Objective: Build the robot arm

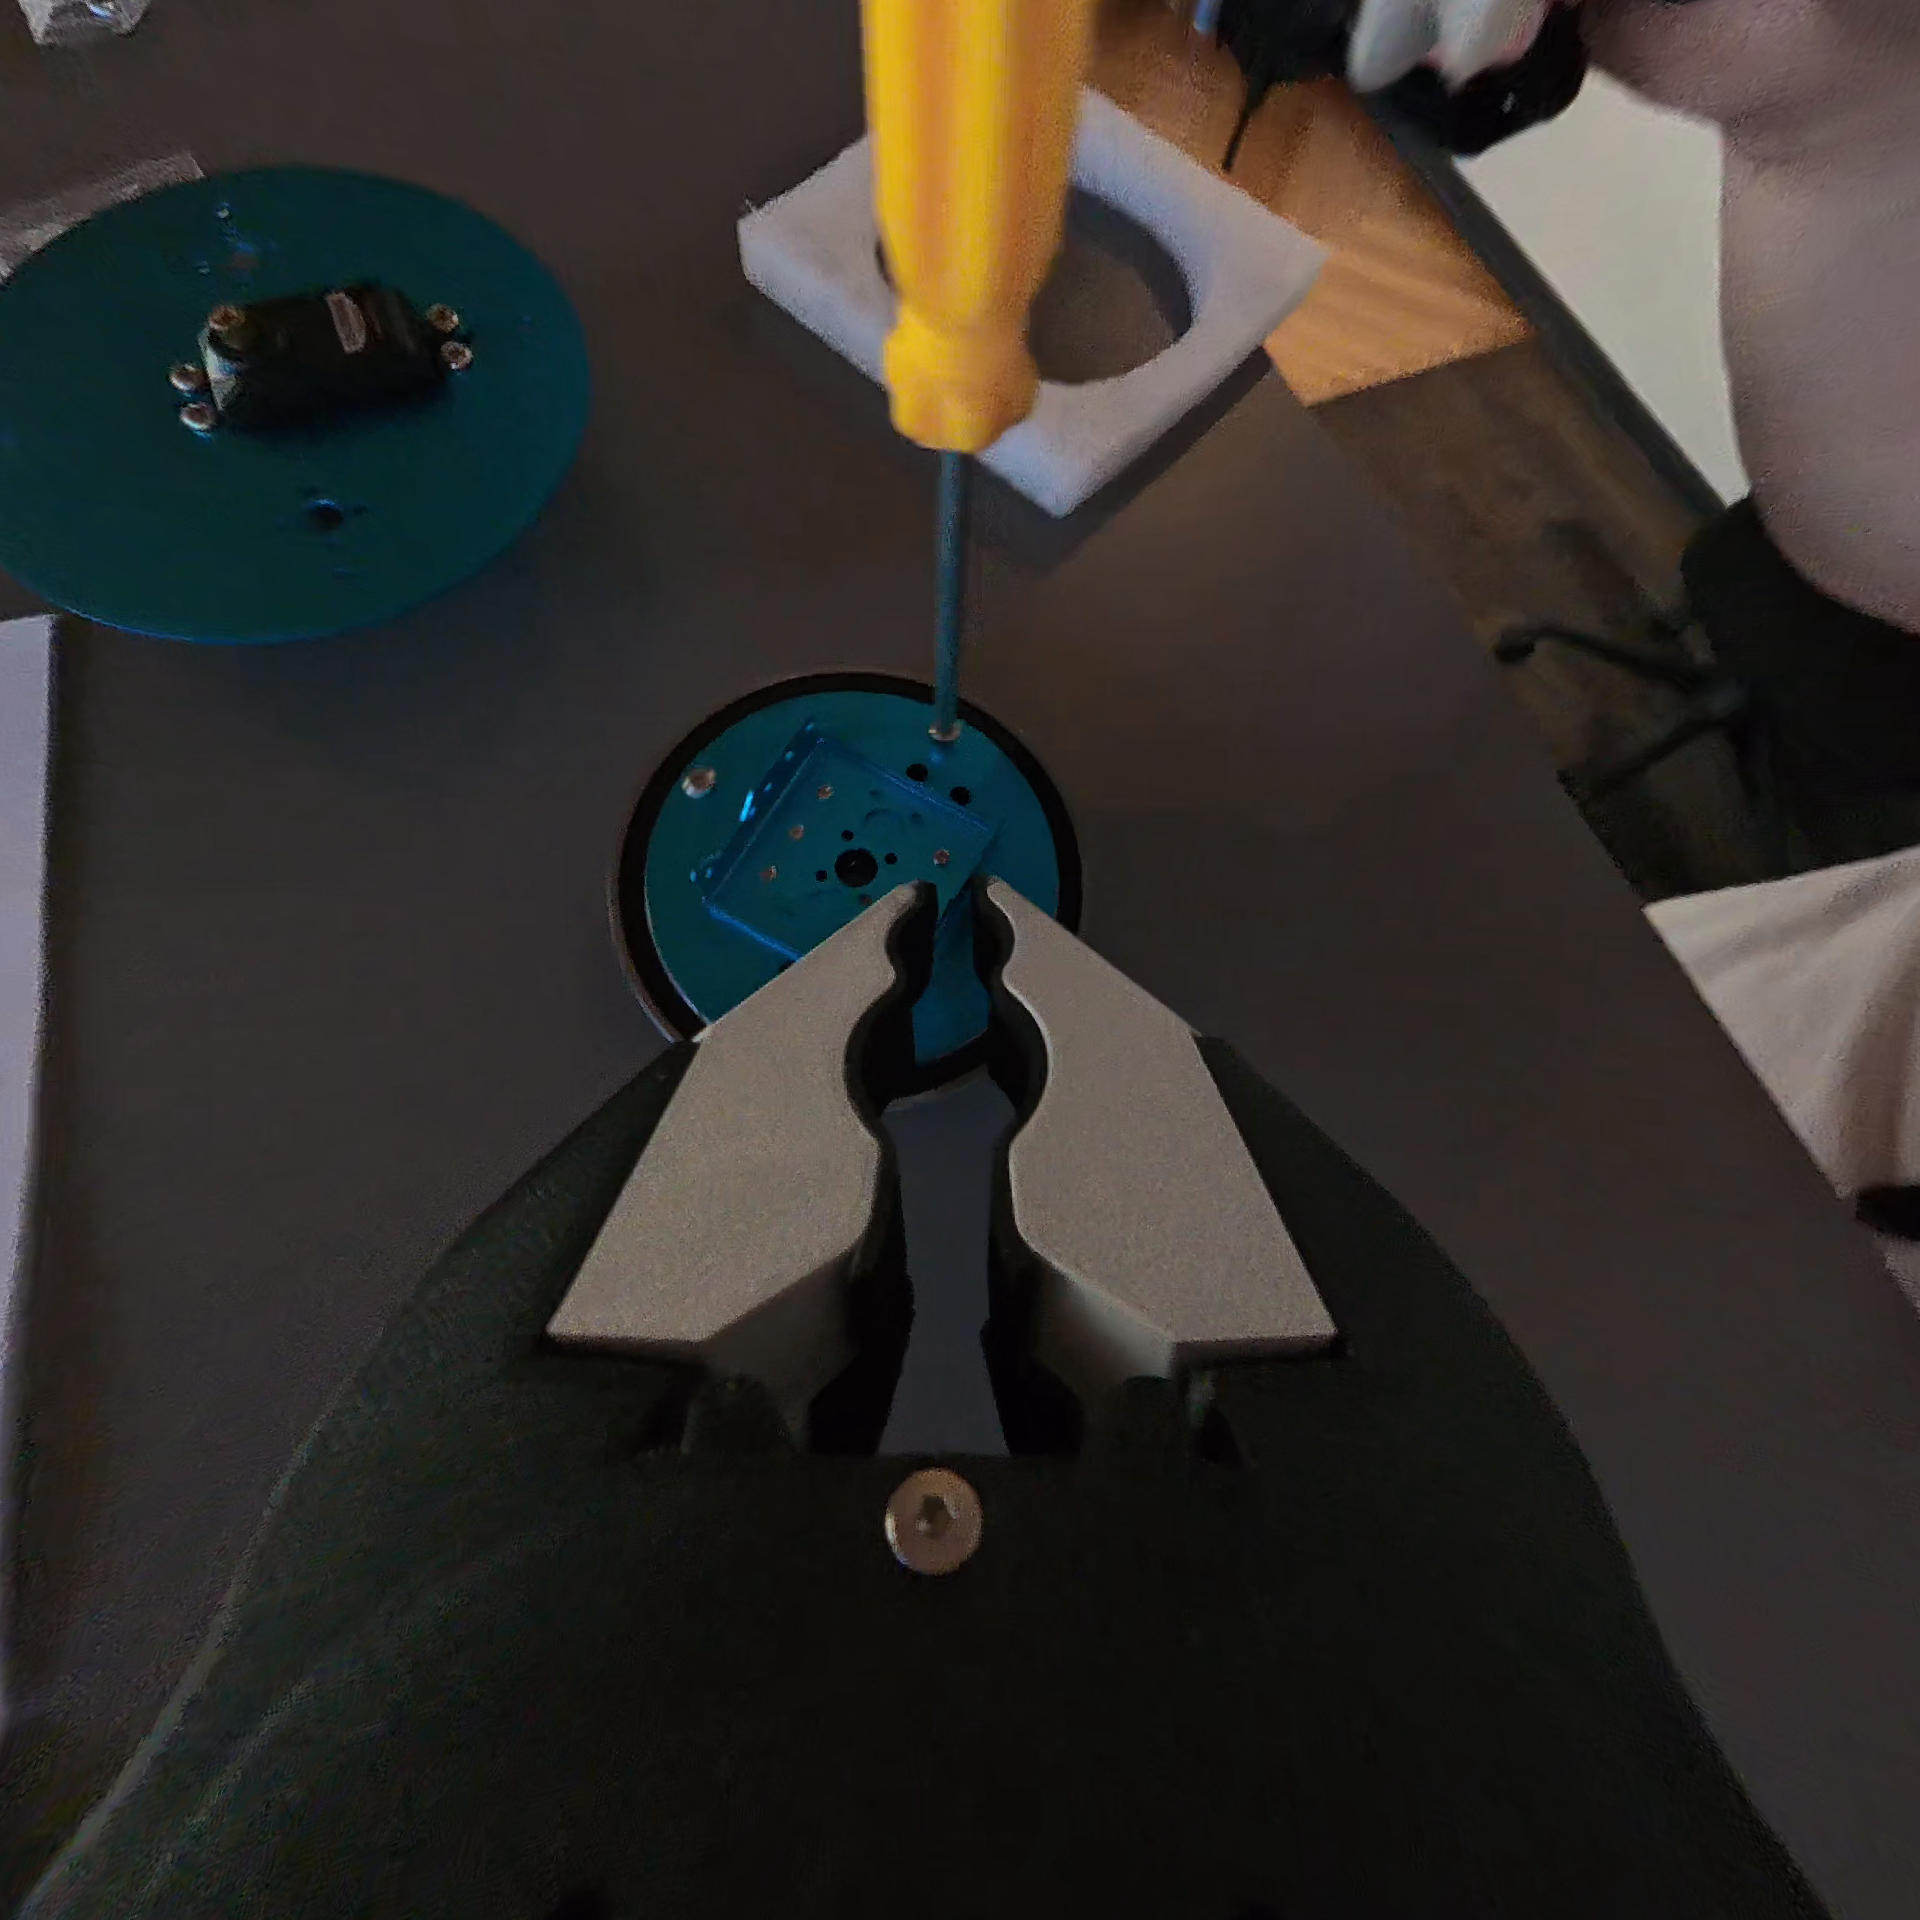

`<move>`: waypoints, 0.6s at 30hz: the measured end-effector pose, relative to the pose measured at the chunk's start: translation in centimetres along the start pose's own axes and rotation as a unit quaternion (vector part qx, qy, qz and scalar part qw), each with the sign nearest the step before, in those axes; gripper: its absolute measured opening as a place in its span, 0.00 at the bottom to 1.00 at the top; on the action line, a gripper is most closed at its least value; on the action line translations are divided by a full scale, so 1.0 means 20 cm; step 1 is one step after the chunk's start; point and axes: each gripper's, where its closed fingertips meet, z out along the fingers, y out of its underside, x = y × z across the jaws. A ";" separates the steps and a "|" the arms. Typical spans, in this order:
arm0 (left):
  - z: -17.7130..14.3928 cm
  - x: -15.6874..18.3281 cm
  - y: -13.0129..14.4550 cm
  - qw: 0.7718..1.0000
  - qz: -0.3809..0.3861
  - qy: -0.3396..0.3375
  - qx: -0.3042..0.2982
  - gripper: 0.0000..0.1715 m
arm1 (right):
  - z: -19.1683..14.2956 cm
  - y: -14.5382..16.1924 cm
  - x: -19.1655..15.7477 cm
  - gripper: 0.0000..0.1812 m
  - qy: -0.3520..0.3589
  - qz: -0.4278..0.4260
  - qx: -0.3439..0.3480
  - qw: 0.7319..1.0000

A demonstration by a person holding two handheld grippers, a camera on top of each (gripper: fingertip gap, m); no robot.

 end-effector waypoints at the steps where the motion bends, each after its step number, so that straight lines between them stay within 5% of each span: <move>1: 0.01 0.03 -0.01 1.000 -0.001 -0.006 0.010 0.02 | 0.00 0.00 0.01 0.09 0.010 0.002 0.004 1.000; 5: -0.02 0.04 -0.16 0.996 0.027 -0.047 0.069 0.22 | -0.03 0.00 0.01 0.09 0.013 0.012 0.023 1.000; 9: -0.11 0.00 -0.40 0.985 0.062 -0.073 0.143 0.25 | -0.06 0.01 0.00 0.09 0.016 0.016 0.032 0.999; 13: -0.06 0.01 -0.47 0.979 0.111 -0.084 0.149 0.11 | -0.07 0.01 0.00 0.09 0.015 0.016 0.026 0.999; 18: -0.05 0.02 -0.48 0.977 0.125 -0.073 0.159 0.10 | -0.08 0.01 0.00 0.09 -0.039 -0.021 -0.010 0.999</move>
